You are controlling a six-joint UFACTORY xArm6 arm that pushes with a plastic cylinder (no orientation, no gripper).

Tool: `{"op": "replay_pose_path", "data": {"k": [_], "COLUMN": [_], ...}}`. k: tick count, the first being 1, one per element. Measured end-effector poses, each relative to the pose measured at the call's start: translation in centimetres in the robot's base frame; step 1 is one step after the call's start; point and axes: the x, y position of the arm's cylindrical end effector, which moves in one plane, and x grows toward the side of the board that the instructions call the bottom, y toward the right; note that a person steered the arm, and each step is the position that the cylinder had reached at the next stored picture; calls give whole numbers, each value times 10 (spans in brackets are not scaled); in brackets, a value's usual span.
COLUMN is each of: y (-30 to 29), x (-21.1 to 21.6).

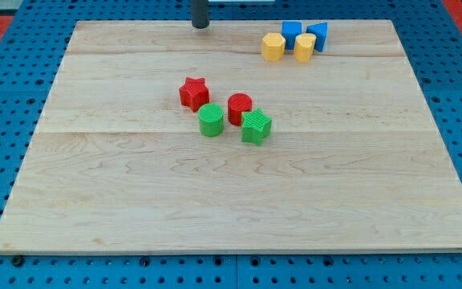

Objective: Push the red circle towards the bottom center

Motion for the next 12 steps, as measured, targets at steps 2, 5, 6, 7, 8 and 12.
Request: {"op": "replay_pose_path", "data": {"k": [2, 5, 6, 7, 8, 12], "y": [52, 75, 68, 52, 8, -73], "x": [55, 219, 275, 323, 268, 246]}}
